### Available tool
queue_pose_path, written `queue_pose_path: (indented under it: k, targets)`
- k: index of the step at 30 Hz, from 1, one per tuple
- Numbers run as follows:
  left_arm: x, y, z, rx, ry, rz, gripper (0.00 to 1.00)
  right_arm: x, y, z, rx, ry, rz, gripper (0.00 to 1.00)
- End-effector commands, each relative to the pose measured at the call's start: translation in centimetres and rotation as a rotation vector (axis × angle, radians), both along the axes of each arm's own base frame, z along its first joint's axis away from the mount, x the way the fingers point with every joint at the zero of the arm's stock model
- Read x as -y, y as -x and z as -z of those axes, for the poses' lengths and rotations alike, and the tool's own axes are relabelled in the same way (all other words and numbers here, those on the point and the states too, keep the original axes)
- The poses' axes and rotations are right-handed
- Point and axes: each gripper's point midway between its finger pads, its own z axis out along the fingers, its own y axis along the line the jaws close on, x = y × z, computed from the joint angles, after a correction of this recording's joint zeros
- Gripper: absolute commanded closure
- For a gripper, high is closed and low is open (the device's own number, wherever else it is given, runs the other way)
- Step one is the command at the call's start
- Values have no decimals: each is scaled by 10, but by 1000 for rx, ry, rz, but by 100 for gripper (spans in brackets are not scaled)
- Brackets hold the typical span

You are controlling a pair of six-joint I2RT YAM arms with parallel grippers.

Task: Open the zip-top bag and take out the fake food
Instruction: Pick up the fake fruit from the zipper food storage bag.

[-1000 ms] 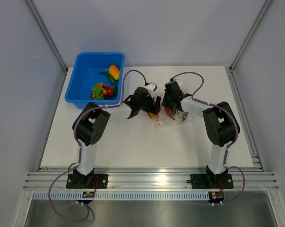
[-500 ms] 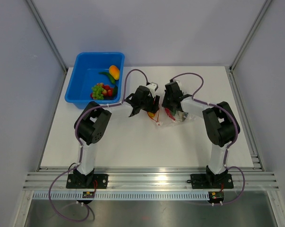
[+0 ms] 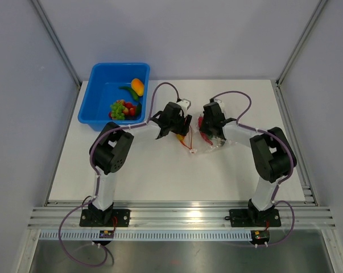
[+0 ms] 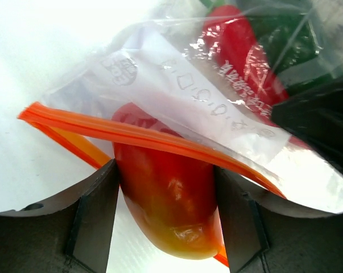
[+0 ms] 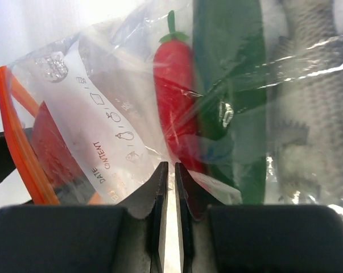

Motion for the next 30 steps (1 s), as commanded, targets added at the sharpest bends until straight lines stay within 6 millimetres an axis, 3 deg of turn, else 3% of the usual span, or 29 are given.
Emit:
queue_pose_path:
  k: [1,11,14,15,17,18,21,25,28,29,30]
  targets:
    - [-9,-17,-38,87,-48,-49,65,8,-10,-30,100,-21,44,84]
    - [-30,-11,-60,96,-128,-75,65,12,-3,-28,100,-16,47,85]
    - [-38,-10,-78,134,-134,-95,65,11,-3,-28,103,-21,43,85]
    - [-40,-9,-97,167,-110,-101,65,10,-3,-29,103,-23,41,85]
    - [-44,-4,-108,201,-86,-98,65,9,-3,-27,99,-21,35,86]
    - [-47,-1,-126,239,-62,-101,64,9,-3,-28,100,-24,32,87]
    - [-59,2,-145,303,-57,-133,63,8,-3,-27,97,-25,28,87]
    - [-91,-2,-186,387,-23,-231,62,7,-3,-26,94,-29,22,87]
    - [-122,-12,-197,378,50,-308,62,7,-2,-26,92,-30,21,87]
    - [-146,-21,-203,382,66,-367,62,6,-2,-26,92,-30,19,87]
    - [-157,-25,-203,366,100,-416,62,6,-2,-26,93,-32,17,87]
